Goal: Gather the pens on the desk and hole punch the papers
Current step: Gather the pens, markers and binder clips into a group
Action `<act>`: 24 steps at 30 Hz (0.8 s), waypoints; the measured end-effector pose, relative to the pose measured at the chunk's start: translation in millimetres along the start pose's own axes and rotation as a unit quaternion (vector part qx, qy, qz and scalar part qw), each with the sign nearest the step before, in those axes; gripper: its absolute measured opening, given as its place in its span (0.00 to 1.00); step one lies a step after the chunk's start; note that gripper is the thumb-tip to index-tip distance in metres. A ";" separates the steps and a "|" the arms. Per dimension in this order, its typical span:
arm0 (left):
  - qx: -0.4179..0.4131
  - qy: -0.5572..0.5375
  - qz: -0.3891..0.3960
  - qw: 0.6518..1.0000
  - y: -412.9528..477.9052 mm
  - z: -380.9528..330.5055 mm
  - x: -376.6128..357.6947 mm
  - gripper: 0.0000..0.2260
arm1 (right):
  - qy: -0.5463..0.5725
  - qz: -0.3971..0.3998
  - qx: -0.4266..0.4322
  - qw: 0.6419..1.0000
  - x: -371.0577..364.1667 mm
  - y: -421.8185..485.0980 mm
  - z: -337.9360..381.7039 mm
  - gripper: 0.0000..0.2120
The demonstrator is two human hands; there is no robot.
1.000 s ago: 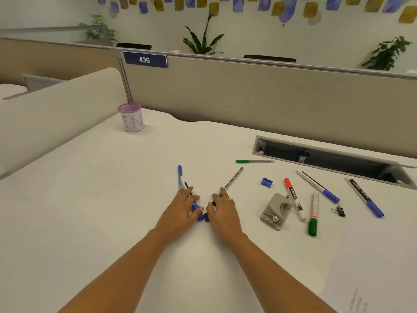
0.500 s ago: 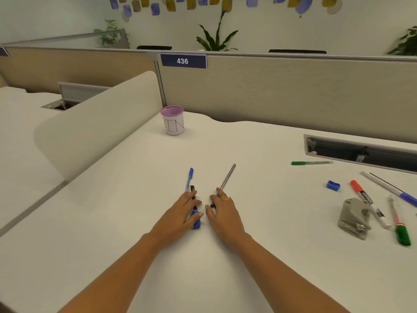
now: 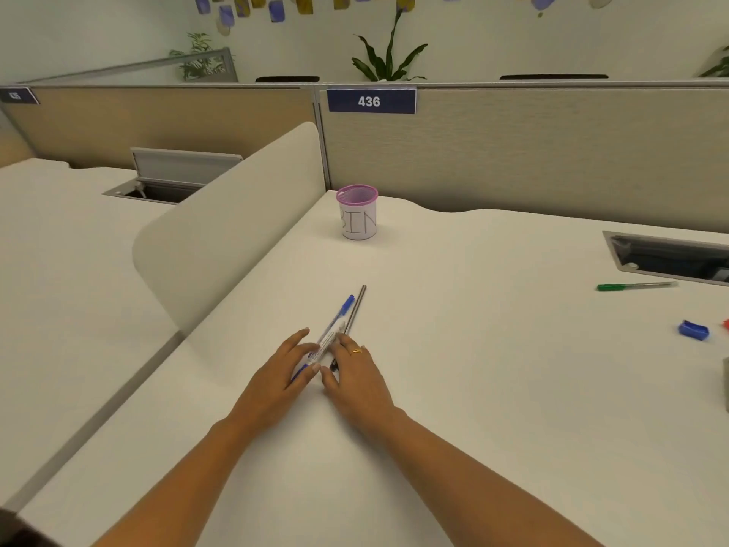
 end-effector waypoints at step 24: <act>0.082 -0.074 -0.162 0.980 -4.3 41.9 40.1 0.19 | 0.141 -0.080 -0.010 0.987 -1.3 35.9 2.2 0.13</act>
Point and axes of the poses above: each hand's wrist, its own y-axis towards the middle knuckle, its own x-axis out of the back of the hand, z = x × y, the point moved 9 cm from there along y, towards the middle knuckle, and after that the axes turned 3 degrees about -x, right-handed, at the moved point
